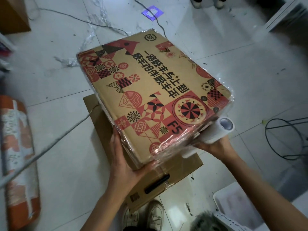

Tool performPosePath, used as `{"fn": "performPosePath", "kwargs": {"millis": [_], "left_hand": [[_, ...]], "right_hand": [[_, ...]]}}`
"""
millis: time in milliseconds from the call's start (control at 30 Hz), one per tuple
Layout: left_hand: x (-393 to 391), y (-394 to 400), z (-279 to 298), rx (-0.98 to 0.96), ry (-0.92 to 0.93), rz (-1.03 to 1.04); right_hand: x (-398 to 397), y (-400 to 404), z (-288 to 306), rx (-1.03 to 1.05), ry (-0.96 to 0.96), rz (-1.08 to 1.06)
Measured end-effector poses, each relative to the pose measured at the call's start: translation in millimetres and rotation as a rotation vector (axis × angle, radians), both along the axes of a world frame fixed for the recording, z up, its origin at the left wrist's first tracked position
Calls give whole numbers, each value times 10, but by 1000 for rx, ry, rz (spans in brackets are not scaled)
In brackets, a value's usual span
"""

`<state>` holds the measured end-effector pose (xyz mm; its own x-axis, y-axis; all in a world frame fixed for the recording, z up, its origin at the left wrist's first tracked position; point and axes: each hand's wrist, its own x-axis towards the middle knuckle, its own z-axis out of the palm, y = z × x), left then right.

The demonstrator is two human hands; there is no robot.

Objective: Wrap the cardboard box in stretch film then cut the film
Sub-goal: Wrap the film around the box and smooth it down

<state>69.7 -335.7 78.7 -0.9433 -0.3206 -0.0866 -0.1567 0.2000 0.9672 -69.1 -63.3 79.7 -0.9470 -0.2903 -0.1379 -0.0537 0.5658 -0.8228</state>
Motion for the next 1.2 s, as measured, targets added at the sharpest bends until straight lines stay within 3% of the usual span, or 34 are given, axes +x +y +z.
{"fn": "performPosePath", "kwargs": {"millis": [600, 767, 867, 1033, 1133, 1200], "left_hand": [[-675, -484, 1159, 136, 73, 248], [-905, -650, 1234, 29, 126, 351], [-991, -623, 1266, -142, 127, 467], [-1086, -618, 1188, -755, 154, 585], [-1163, -651, 1062, -1183, 297, 473], [-1197, -664, 1061, -1223, 296, 397]], "right_hand": [[7, -697, 1357, 221, -118, -206], [-113, -1024, 1511, 386, -98, -218], [-141, -1193, 1510, 514, -90, -241], [-52, -1422, 1578, 820, 162, -265], [5, -1493, 1570, 811, 235, -225], [4, -1474, 1553, 713, 207, -209]]}}
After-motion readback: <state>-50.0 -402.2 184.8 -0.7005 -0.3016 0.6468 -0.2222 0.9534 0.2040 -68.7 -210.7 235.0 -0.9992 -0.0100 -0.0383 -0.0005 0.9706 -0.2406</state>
